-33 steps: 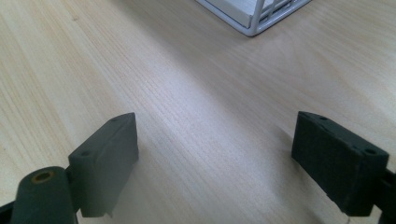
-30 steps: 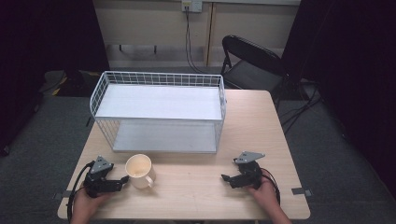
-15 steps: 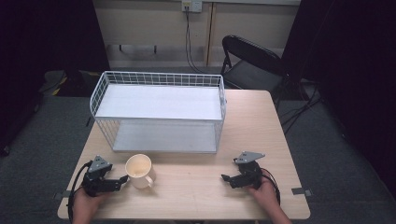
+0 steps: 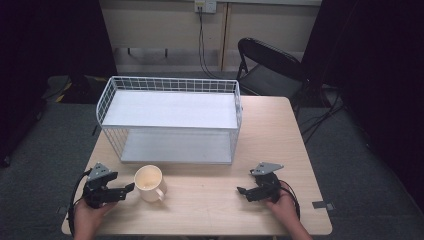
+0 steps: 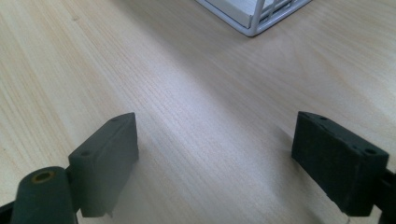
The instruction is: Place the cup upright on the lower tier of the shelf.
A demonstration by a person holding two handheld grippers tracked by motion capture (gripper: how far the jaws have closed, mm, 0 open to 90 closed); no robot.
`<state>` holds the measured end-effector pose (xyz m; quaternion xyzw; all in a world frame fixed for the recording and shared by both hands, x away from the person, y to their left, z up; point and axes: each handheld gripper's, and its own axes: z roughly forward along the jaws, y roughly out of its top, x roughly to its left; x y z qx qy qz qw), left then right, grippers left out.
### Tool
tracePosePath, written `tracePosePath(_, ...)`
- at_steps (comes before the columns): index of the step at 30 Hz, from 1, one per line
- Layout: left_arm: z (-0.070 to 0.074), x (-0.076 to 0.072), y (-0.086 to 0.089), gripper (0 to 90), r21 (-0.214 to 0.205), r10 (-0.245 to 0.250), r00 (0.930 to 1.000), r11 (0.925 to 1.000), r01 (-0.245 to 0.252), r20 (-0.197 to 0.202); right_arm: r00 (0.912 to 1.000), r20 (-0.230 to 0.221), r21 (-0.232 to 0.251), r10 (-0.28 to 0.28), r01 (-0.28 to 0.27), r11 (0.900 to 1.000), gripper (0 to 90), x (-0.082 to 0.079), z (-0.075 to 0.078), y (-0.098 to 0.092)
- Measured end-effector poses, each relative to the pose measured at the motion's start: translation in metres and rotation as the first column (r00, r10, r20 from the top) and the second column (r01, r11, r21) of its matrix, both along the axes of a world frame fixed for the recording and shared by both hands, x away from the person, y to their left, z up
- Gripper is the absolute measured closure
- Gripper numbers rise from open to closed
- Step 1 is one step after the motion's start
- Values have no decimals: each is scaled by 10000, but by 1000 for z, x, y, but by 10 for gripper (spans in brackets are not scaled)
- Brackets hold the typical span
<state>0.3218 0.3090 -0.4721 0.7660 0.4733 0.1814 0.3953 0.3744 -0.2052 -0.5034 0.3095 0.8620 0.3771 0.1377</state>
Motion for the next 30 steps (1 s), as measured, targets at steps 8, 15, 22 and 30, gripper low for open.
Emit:
tracePosePath(8,6,-1,-4,188,161,-52,10000,9999,51,51,10000,1,0,0,0,10000,140,0,0,0)
tracePosePath(15,15,-2,-3,185,83,-14,9997,10000,12,242,10000,-1,0,2,-2,10000,140,0,0,0)
tracePosePath(22,21,-3,3,188,107,162,9994,9998,-165,297,10000,0,0,2,-2,10000,140,0,0,0)
tracePosePath(30,29,-3,13,191,5,496,9974,9988,-497,516,10000,-3,2,1,-1,10000,140,0,0,0)
